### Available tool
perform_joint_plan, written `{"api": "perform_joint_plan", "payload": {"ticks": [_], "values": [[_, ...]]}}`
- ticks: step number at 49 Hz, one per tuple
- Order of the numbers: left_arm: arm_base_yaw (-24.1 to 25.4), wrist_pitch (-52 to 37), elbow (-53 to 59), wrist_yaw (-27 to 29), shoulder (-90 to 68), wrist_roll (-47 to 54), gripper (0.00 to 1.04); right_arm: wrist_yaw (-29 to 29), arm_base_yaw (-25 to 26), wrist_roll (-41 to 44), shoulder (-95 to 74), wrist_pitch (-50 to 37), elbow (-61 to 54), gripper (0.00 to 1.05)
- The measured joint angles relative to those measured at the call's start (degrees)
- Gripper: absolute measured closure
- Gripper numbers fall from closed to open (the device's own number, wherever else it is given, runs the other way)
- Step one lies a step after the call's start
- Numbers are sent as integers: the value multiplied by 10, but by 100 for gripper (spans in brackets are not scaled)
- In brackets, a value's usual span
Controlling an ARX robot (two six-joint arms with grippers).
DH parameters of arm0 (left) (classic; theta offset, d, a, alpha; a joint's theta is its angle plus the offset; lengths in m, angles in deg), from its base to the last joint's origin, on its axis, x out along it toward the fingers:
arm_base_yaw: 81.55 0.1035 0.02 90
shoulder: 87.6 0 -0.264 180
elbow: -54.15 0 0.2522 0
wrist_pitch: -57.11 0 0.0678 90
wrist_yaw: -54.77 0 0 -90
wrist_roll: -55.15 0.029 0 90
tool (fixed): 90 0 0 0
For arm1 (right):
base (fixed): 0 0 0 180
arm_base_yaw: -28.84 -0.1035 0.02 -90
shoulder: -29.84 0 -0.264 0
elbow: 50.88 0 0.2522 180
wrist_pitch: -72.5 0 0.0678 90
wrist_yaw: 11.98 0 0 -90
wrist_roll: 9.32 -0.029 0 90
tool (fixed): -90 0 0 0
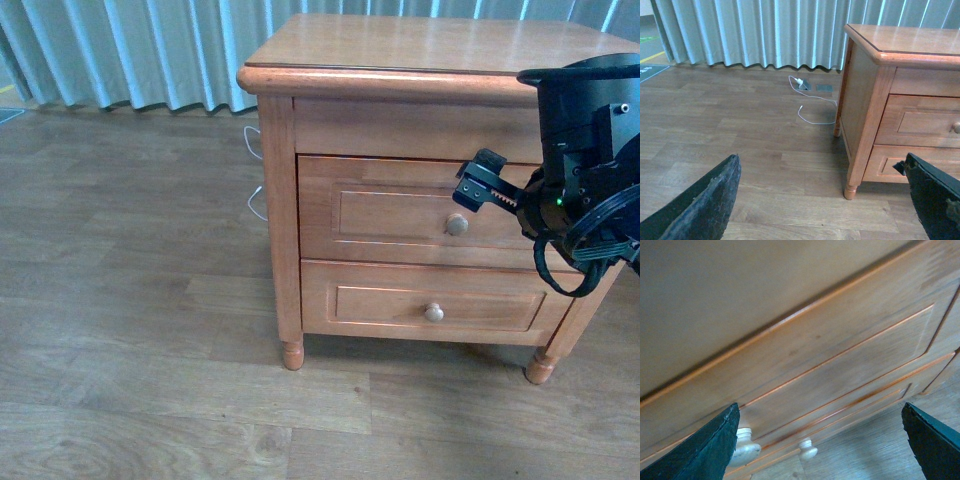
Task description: Put charger into drawer
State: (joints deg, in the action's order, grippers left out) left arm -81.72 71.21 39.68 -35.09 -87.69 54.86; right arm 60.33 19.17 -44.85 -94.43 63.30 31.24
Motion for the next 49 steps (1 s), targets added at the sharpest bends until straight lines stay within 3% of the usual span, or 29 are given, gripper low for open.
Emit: {"api": "perform_joint_plan", "payload": {"ticks": [7,21,27,49], "values": [[0,0,0,0,0,0,6,27,5,6,54,-20,-50,8],[0,0,0,0,0,0,6,144,18,85,234,10,-195,8],[0,0,0,0,0,0,6,179,21,115,342,72,-246,8],[0,0,0,0,0,0,6,195,28,139,837,352,-409,8]]}}
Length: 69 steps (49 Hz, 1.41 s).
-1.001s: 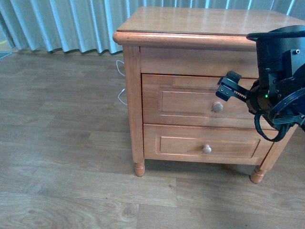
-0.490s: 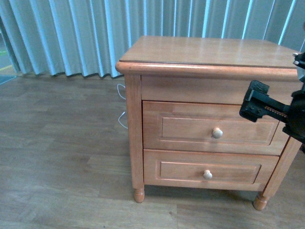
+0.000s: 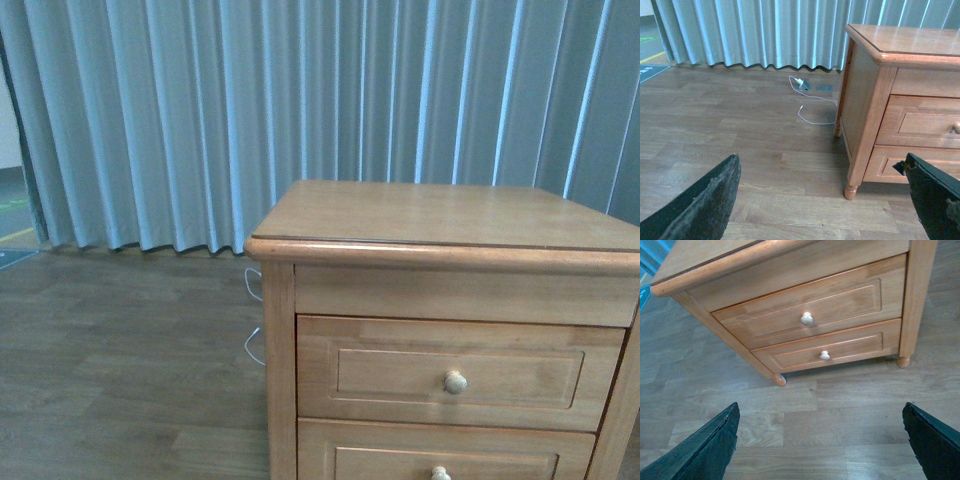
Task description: Put charger into drawer
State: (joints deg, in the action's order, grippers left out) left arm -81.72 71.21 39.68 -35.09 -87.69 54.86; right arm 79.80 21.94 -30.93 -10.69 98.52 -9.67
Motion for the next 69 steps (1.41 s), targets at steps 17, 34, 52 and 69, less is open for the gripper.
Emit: {"api": "perform_joint_plan", "payload": {"ticks": [17,34,52,69], "values": [[0,0,0,0,0,0,6,-83,-11,69,107,-117,-83,20],[0,0,0,0,0,0,6,-23,66,205,191,-253,-194,81],[0,0,0,0,0,0,6,-19,68,214,266,-228,-240,103],[0,0,0,0,0,0,6,-17,68,214,387,-124,-271,103]]}}
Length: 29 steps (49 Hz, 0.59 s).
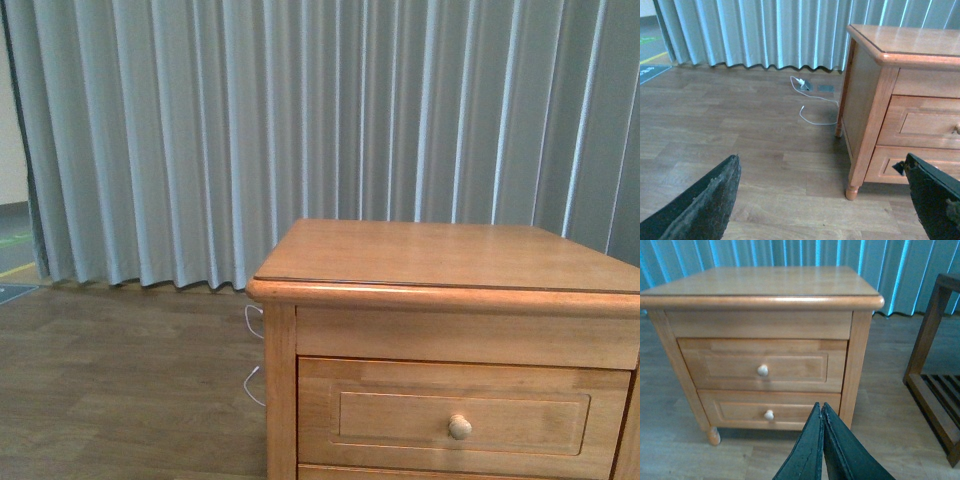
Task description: Put charger into drawer
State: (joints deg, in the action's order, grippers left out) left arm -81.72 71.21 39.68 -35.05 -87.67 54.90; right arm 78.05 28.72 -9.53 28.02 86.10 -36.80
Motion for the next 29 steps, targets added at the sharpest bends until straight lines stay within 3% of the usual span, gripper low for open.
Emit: {"api": "perform_joint_plan", "payload": {"ticks": [29], "values": [[0,0,0,-2,0,0,6,-1,0,0,15,1,0,103]]}}
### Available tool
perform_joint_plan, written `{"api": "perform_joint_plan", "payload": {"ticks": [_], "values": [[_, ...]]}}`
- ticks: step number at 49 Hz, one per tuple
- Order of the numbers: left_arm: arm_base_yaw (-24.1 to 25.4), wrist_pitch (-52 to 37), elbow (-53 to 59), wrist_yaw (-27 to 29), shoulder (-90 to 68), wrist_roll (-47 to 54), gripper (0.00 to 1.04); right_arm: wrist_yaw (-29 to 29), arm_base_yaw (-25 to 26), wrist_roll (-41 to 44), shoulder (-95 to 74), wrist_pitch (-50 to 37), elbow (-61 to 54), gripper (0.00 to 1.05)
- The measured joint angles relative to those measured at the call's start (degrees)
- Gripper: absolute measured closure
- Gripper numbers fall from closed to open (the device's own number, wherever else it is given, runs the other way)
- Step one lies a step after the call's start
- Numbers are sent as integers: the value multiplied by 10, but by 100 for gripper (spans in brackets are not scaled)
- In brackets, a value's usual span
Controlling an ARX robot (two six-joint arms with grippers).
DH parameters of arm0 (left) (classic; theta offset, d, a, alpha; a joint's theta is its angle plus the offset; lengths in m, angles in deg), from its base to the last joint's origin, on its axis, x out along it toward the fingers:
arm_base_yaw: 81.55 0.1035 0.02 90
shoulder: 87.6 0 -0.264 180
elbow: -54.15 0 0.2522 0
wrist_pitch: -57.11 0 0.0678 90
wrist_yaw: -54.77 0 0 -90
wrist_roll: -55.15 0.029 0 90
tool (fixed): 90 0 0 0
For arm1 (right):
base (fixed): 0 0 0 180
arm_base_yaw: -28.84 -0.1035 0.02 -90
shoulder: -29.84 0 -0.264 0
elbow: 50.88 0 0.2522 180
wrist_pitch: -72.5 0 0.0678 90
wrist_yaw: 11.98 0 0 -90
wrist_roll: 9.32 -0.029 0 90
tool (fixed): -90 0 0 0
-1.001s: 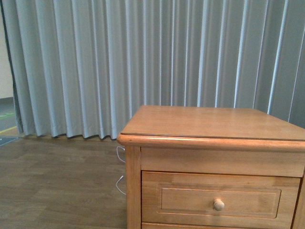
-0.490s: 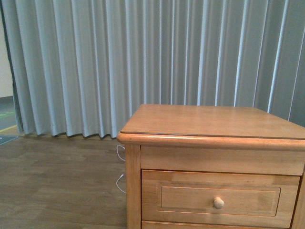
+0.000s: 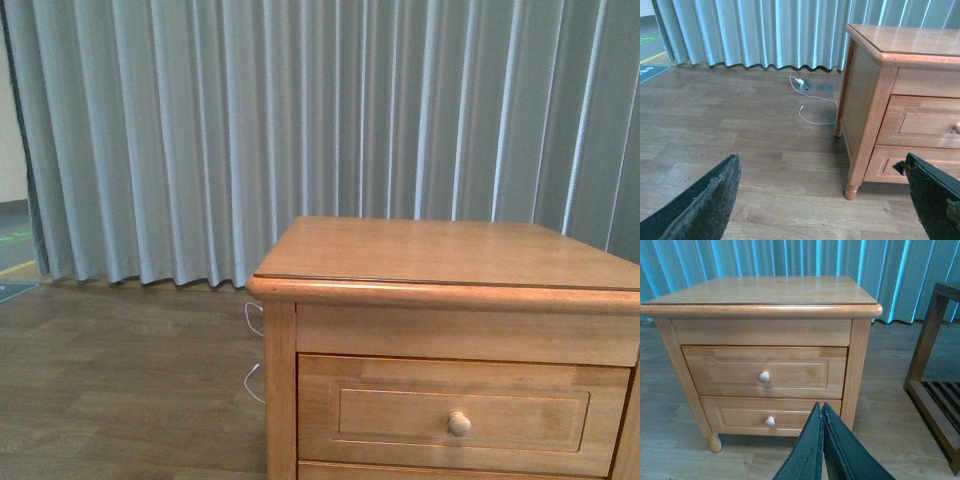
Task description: Put charger into drawer
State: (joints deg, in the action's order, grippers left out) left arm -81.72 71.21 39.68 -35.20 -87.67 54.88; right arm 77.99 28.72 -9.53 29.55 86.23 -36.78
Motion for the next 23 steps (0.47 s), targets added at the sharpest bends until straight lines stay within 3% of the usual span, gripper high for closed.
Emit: {"api": "perform_joint_plan", "payload": {"ticks": [7,23], "values": [[0,0,0,0,0,0,6,0,0,0,0,0,0,102],[0,0,0,0,0,0,6,0,0,1,0,0,0,41]]}}
